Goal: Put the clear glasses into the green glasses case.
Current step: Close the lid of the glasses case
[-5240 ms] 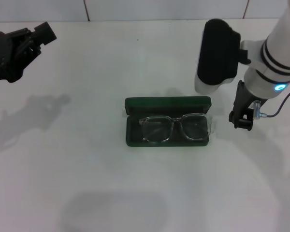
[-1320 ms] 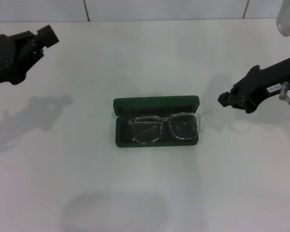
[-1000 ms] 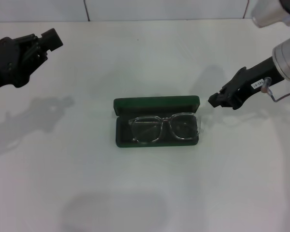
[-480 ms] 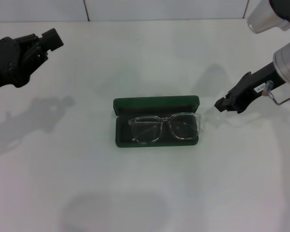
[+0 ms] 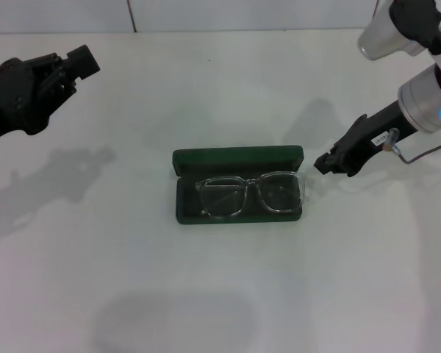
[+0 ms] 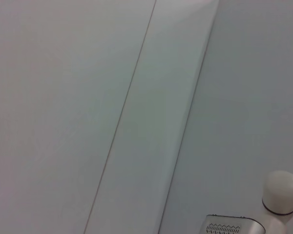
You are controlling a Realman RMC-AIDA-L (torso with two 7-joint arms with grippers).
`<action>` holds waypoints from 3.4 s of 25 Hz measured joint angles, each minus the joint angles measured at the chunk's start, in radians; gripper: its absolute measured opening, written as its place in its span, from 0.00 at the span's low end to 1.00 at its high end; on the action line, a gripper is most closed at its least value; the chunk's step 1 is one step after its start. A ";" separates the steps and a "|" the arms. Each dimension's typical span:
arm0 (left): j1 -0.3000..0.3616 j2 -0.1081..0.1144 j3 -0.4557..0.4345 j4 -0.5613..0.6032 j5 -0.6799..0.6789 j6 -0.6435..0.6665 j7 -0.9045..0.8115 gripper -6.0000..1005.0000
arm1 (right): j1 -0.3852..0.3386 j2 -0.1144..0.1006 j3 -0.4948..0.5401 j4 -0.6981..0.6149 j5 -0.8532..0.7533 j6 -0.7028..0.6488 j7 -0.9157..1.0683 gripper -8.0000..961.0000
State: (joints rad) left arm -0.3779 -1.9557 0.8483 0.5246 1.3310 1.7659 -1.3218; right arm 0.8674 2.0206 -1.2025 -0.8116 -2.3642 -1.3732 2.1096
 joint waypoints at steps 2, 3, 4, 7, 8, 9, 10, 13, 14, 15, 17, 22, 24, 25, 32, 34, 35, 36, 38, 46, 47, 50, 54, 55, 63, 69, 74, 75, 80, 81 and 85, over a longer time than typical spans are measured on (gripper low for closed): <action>0.001 0.000 0.000 0.000 0.000 0.000 0.001 0.06 | 0.009 0.001 -0.001 0.021 0.001 0.013 -0.009 0.01; 0.002 0.000 0.000 0.000 0.000 0.000 0.001 0.06 | 0.014 0.001 -0.001 0.033 0.002 0.019 -0.012 0.01; 0.003 0.000 0.000 0.000 0.000 0.000 0.002 0.06 | 0.017 0.001 -0.001 0.042 0.003 0.024 -0.016 0.01; 0.004 0.000 0.000 0.000 0.000 0.001 0.003 0.06 | 0.024 0.000 -0.001 0.064 0.011 0.041 -0.024 0.01; 0.005 0.000 0.000 0.000 0.000 0.001 0.004 0.06 | 0.026 0.000 -0.001 0.069 0.012 0.044 -0.027 0.01; 0.005 0.000 0.000 0.000 0.000 0.001 0.004 0.06 | 0.028 0.000 -0.001 0.074 0.013 0.046 -0.029 0.01; 0.005 0.000 0.000 0.000 0.000 0.001 0.004 0.06 | 0.030 0.000 -0.001 0.079 0.013 0.048 -0.031 0.01; 0.005 0.000 0.000 0.000 0.000 0.001 0.004 0.06 | 0.033 0.000 -0.001 0.089 0.013 0.050 -0.037 0.01; 0.005 0.000 0.000 0.000 0.000 0.001 0.004 0.06 | 0.036 0.001 0.000 0.102 0.021 0.051 -0.047 0.01; 0.005 0.000 0.000 0.000 0.000 0.001 0.004 0.06 | 0.037 0.001 0.000 0.106 0.025 0.051 -0.050 0.01; 0.004 0.000 0.000 0.000 0.000 0.001 0.004 0.06 | 0.038 0.001 -0.001 0.111 0.035 0.051 -0.057 0.01; 0.004 -0.001 0.000 0.000 0.000 0.001 0.003 0.06 | 0.038 0.001 -0.001 0.114 0.050 0.052 -0.072 0.01; 0.004 -0.001 0.000 0.000 0.000 0.001 0.003 0.06 | 0.038 0.001 -0.001 0.115 0.058 0.053 -0.079 0.01; 0.004 -0.001 0.000 0.000 0.000 0.001 0.003 0.06 | 0.039 0.001 -0.001 0.118 0.065 0.053 -0.085 0.01; 0.008 -0.002 0.000 0.000 0.000 0.001 0.004 0.06 | 0.044 -0.001 -0.002 0.133 0.080 0.054 -0.091 0.01; 0.012 -0.002 0.000 0.000 0.000 0.001 0.004 0.06 | 0.044 -0.004 -0.002 0.134 0.076 0.055 -0.087 0.01; 0.014 -0.002 0.000 0.000 0.000 0.001 0.004 0.06 | 0.042 -0.005 0.000 0.133 0.072 0.057 -0.083 0.01; 0.015 -0.002 0.000 0.000 0.000 0.001 0.004 0.06 | 0.040 -0.006 0.001 0.133 0.070 0.059 -0.080 0.01; 0.017 -0.002 0.000 0.000 0.000 0.001 0.004 0.06 | 0.035 -0.008 0.005 0.126 0.057 0.067 -0.069 0.01; 0.013 -0.002 0.000 0.000 0.000 0.001 0.004 0.06 | 0.029 -0.006 -0.006 0.138 0.043 0.108 -0.071 0.01; 0.012 -0.002 0.000 0.000 0.000 0.001 0.004 0.06 | 0.031 -0.003 -0.010 0.139 0.036 0.114 -0.071 0.01; 0.010 -0.002 0.000 0.000 0.000 0.001 0.004 0.06 | 0.033 0.000 -0.017 0.141 0.030 0.121 -0.071 0.01; 0.008 -0.002 0.000 -0.001 0.000 0.000 0.004 0.06 | 0.042 0.000 -0.017 0.163 0.032 0.131 -0.076 0.01; 0.008 -0.002 0.000 -0.002 0.000 0.000 0.005 0.06 | 0.045 0.000 -0.017 0.171 0.034 0.134 -0.079 0.01; 0.008 -0.002 -0.001 -0.009 0.000 -0.002 0.006 0.06 | 0.057 0.001 -0.017 0.188 0.061 0.133 -0.106 0.01; 0.008 -0.002 0.000 -0.009 0.000 -0.002 0.006 0.06 | 0.058 0.002 -0.017 0.189 0.090 0.125 -0.132 0.01; 0.008 -0.002 0.000 -0.009 0.000 -0.002 0.006 0.06 | 0.058 0.004 -0.017 0.190 0.106 0.119 -0.148 0.01; 0.008 -0.002 0.000 -0.009 0.000 -0.002 0.006 0.06 | 0.057 0.004 -0.017 0.191 0.115 0.116 -0.153 0.01; 0.008 -0.002 0.000 -0.009 0.000 -0.002 0.006 0.06 | 0.057 0.002 -0.018 0.192 0.131 0.110 -0.161 0.01; 0.008 -0.002 0.000 -0.009 0.000 -0.002 0.006 0.06 | 0.057 0.002 -0.018 0.192 0.131 0.110 -0.161 0.01; 0.010 -0.002 0.000 -0.009 0.000 -0.002 0.006 0.06 | 0.057 0.003 -0.020 0.192 0.141 0.108 -0.163 0.01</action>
State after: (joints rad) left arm -0.3679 -1.9574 0.8483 0.5153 1.3314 1.7640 -1.3162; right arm 0.9244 2.0239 -1.2220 -0.6196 -2.2236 -1.2654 1.9469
